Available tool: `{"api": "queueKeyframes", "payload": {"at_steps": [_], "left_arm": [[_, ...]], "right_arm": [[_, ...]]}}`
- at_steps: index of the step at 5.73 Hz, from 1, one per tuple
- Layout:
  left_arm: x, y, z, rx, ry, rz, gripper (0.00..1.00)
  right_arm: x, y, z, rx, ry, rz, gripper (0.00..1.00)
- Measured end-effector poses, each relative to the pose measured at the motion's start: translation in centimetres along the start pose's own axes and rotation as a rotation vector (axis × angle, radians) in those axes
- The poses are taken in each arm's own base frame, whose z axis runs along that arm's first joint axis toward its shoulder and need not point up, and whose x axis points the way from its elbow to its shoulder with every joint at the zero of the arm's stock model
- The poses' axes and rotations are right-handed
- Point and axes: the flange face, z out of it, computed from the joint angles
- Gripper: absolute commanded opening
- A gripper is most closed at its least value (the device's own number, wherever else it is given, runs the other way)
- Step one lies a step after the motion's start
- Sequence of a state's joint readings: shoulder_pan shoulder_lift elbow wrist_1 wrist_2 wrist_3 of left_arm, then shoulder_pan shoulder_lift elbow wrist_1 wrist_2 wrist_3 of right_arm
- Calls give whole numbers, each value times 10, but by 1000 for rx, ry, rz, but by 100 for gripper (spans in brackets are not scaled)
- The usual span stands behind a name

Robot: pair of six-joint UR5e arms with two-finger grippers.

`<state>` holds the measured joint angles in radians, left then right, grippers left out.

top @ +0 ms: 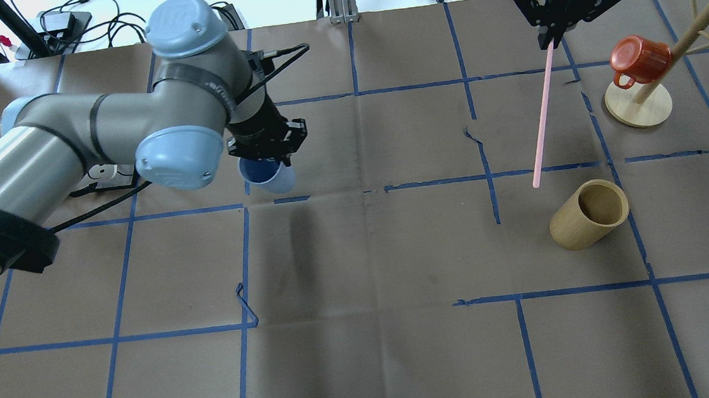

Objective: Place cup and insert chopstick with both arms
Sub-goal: 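Carry the blue cup to table center with the left while the right lifts the chopstick, then set the blue cup down at table center and withdraw the left gripper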

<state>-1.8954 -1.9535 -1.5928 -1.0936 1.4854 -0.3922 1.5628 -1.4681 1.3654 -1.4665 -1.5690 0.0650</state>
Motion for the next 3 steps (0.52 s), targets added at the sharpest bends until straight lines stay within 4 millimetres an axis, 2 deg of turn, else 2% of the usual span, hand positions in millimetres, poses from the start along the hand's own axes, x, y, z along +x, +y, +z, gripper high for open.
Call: {"api": "queueKeyframes", "payload": {"at_steps": [1, 2, 3], "left_arm": [[27, 12, 16, -15, -4, 26, 16], [40, 22, 27, -29, -9, 46, 63], [43, 27, 34, -40, -14, 55, 99]], "right_arm": [[0, 4, 3, 4, -1, -4, 8], [0, 5, 5, 10, -1, -8, 8], [0, 5, 6, 12, -1, -9, 8]]}}
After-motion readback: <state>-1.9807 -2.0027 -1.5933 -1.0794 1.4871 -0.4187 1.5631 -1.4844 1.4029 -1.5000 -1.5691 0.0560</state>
